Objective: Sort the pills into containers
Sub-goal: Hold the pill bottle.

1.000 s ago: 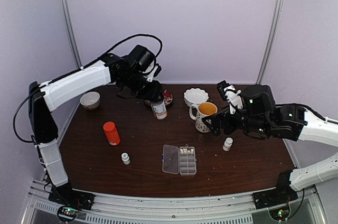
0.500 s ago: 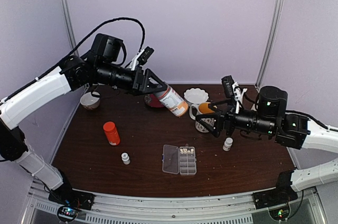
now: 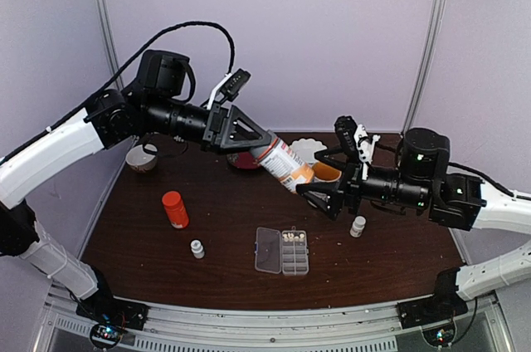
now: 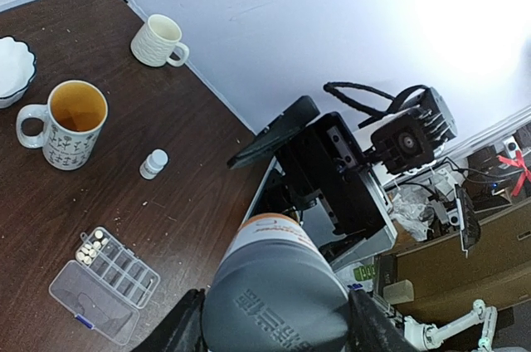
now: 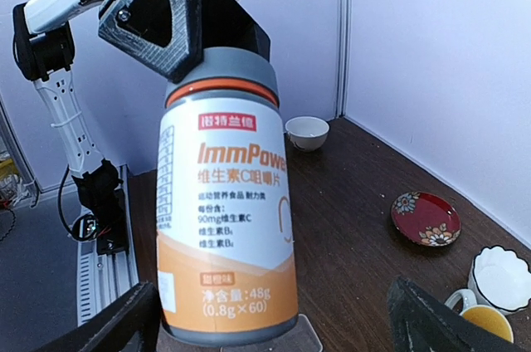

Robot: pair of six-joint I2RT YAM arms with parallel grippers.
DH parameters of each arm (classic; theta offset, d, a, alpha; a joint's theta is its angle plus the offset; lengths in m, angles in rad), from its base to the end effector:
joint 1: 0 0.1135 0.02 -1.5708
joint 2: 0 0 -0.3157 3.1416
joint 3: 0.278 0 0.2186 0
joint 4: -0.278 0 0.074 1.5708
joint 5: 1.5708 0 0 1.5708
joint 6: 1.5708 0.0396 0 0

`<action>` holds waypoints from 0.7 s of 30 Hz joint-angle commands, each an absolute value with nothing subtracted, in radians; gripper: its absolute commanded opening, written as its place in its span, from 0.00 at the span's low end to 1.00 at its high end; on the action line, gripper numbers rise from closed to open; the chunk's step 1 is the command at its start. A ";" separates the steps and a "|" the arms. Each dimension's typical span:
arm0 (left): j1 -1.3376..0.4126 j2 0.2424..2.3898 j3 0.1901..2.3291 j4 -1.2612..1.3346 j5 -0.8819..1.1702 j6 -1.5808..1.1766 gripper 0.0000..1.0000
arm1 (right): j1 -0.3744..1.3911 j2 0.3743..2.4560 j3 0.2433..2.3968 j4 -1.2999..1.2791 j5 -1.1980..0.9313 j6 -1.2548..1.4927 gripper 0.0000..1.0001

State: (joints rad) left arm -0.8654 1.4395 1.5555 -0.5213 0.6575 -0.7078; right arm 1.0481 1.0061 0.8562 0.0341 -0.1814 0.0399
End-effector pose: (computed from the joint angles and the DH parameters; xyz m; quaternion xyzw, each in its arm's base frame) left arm 0.1614 -0.2268 0.4689 0.2393 0.7738 -0.5591 0.1770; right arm 0.0837 0.1596 0.3951 -0.4120 0.6222 0.4006 0.5317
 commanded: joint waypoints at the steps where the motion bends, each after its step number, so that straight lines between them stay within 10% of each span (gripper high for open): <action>1: -0.879 1.414 1.554 -0.449 0.700 -0.723 0.36 | 1.072 1.031 0.912 0.013 -0.189 -0.039 0.97; 21: -0.888 1.410 1.534 -0.439 0.682 -0.736 0.35 | 1.105 1.101 0.973 -0.072 -0.138 -0.060 0.56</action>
State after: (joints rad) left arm -0.8791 1.4376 1.5425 -0.5159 0.6655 -0.7250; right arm 1.0996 1.0866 0.9329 -0.0498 -0.1749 -0.0509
